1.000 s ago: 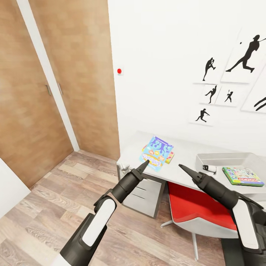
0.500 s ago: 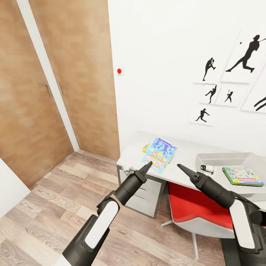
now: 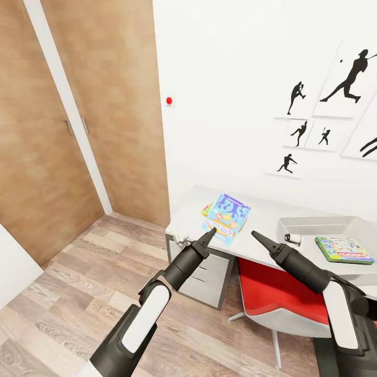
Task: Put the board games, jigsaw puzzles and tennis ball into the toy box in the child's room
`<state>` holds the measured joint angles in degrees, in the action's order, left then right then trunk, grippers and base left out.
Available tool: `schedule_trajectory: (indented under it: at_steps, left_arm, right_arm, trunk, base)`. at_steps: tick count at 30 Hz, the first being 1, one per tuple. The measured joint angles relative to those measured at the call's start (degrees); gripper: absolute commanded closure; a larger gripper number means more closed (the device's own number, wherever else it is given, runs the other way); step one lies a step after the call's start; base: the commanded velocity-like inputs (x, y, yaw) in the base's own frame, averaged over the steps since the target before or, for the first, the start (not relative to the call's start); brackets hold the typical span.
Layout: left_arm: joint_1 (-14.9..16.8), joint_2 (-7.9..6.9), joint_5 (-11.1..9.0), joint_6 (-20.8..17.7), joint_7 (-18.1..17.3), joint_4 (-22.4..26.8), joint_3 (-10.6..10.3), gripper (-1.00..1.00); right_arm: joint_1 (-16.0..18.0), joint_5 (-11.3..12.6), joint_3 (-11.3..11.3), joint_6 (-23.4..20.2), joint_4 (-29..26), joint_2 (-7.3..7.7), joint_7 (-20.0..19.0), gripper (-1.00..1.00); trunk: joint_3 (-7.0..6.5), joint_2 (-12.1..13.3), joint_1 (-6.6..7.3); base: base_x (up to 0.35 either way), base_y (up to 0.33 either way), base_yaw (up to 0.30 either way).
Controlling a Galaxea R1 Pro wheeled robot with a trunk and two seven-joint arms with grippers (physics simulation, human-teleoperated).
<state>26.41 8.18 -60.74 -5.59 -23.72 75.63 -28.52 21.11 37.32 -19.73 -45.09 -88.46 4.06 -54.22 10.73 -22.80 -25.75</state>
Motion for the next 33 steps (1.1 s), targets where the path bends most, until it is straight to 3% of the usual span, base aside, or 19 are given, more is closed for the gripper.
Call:
schedule_trajectory:
  at_steps: [14, 24, 33]
  left_arm:
    - [0.0, 0.48, 0.08, 0.54, 0.24, 0.03, -1.39, 1.0]
    - [0.0, 0.66, 0.15, 0.57, 0.27, 0.03, -1.64, 1.0]
    - [0.02, 0.68, 0.16, 0.57, 0.7, 0.03, -1.66, 1.0]
  right_arm:
    - [0.28, 0.0, 0.2, 4.42, 1.59, -0.14, 1.34, -1.0]
    - [0.25, -0.38, 0.3, 5.55, 1.68, -2.35, 1.43, -1.0]
    - [0.21, -0.4, 0.42, 6.81, 1.67, -2.79, 1.49, -1.0]
  trunk:
    - [0.0, 0.0, 0.0]
    - [0.0, 0.0, 0.0]
    - [0.0, 0.0, 0.0]
  base:
    - [0.0, 0.0, 0.0]
    - [0.0, 0.0, 0.0]
    - [0.0, 0.0, 0.0]
